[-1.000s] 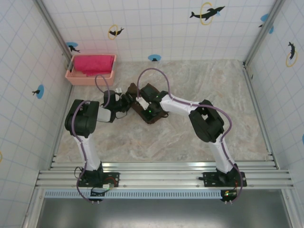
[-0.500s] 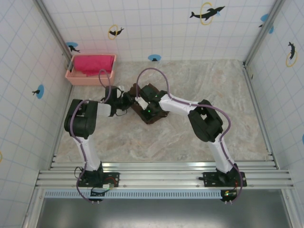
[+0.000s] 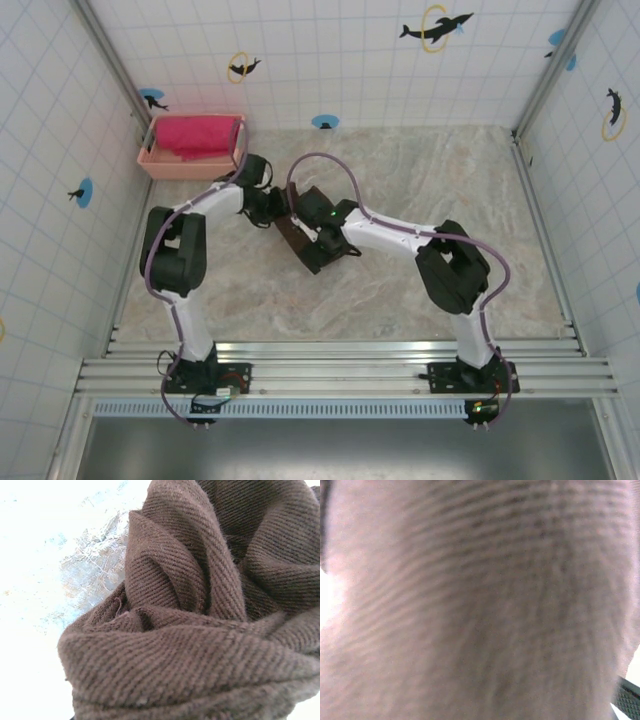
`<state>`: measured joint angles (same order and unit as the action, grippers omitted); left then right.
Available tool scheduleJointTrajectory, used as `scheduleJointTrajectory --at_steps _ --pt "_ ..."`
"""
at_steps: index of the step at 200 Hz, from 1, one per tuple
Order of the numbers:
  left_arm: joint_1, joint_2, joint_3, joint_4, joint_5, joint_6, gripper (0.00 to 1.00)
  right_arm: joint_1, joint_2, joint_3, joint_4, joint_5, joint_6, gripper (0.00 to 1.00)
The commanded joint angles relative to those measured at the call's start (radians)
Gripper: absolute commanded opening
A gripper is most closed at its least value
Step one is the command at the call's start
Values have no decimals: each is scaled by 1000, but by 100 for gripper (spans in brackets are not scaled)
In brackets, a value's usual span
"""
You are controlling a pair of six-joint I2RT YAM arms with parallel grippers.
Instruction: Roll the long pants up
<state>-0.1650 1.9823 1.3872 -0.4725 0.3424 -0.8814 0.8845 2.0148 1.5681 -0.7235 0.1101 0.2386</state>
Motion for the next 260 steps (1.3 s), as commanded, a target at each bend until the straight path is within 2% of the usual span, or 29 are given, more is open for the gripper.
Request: scheduleJointTrajectory --at_steps 1,38,59,128,191,209,235,260 --pt "-27 107 72 -376 -134 10 0 42 -86 21 -53 235 -1 99" --pt "-76 240 310 -624 -259 -30 0 84 -76 95 -60 291 -19 99" --pt "-104 298 391 -699 -297 -75 0 101 -41 125 -59 302 -19 99" --pt "-156 348 398 -714 -292 -194 0 118 102 178 -51 348 -2 99" --pt "-161 363 429 -724 -267 -223 0 184 260 217 -125 645 17 99" --pt "-162 408 462 -742 -263 -232 0 225 275 207 -128 698 8 99" --pt "-162 437 521 -772 -247 -241 0 265 377 226 -183 779 36 99" --pt "-162 433 530 -775 -242 -257 0 269 469 299 -276 787 90 99"
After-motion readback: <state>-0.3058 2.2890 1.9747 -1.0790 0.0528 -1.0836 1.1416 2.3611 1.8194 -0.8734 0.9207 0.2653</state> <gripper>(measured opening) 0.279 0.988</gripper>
